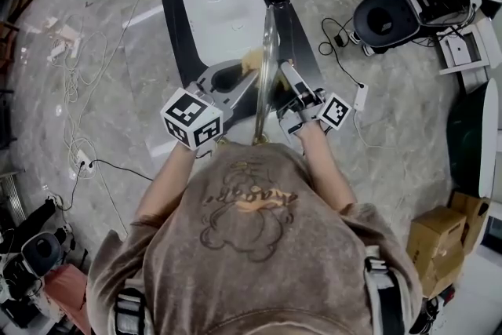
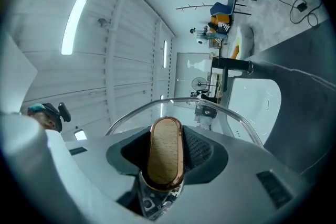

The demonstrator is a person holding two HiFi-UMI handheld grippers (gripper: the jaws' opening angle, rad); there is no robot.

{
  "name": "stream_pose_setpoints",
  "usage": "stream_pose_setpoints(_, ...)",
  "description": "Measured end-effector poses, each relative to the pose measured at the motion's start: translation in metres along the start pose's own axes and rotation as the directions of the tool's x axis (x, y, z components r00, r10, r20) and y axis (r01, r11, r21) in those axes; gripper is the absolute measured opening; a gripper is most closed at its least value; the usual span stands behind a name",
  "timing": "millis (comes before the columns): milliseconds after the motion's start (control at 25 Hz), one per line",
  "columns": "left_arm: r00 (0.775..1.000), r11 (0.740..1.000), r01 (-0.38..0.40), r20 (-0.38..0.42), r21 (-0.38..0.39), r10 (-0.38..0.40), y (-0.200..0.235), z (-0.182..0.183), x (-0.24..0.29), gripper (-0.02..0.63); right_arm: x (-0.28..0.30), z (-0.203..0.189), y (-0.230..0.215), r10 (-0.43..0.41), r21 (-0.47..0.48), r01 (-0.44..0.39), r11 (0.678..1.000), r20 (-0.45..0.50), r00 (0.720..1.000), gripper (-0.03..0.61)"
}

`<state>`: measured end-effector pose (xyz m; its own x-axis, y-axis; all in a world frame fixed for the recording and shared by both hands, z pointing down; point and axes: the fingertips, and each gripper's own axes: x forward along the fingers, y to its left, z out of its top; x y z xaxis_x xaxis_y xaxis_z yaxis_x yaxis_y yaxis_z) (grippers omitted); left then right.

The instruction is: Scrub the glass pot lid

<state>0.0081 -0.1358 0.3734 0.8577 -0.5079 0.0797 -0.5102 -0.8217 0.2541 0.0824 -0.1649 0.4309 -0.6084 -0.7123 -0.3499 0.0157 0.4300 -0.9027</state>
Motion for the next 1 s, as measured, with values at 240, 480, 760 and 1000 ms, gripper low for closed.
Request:
stream_pose_setpoints(240, 0.997, 0.997, 0.079, 0.008, -0.015, -0.079, -0.011, -0.002, 0.014, 0.074, 0.005, -0.008, 0.004, 0.041, 0.039, -0.040, 0.998, -0.018, 0.999, 0.172)
stream_pose_setpoints(480, 0.998, 0.998, 0.067, 0.005, 0.006, -0.067, -0.006, 0.001, 0.023, 0.074, 0.004, -0.009, 0.012, 0.080, 0.066, -0.078, 0.995, -0.022, 0.997, 0.172)
stream_pose_setpoints(760, 1.000, 0.999, 0.021, -0.013, 0.030, -0.021, 0.015, -0.001, 0.036, 0.074, 0.006, -0.012, 0.019, 0.112, 0.095, -0.109, 0.989, -0.031, 0.993, 0.172)
stream_pose_setpoints(1000, 0.999, 1.000, -0.026, -0.031, 0.005, 0.026, 0.039, -0.012, 0.048, 0.074, 0.005, -0.013, 0.020, 0.129, 0.128, -0.126, 0.984, -0.015, 0.992, 0.172)
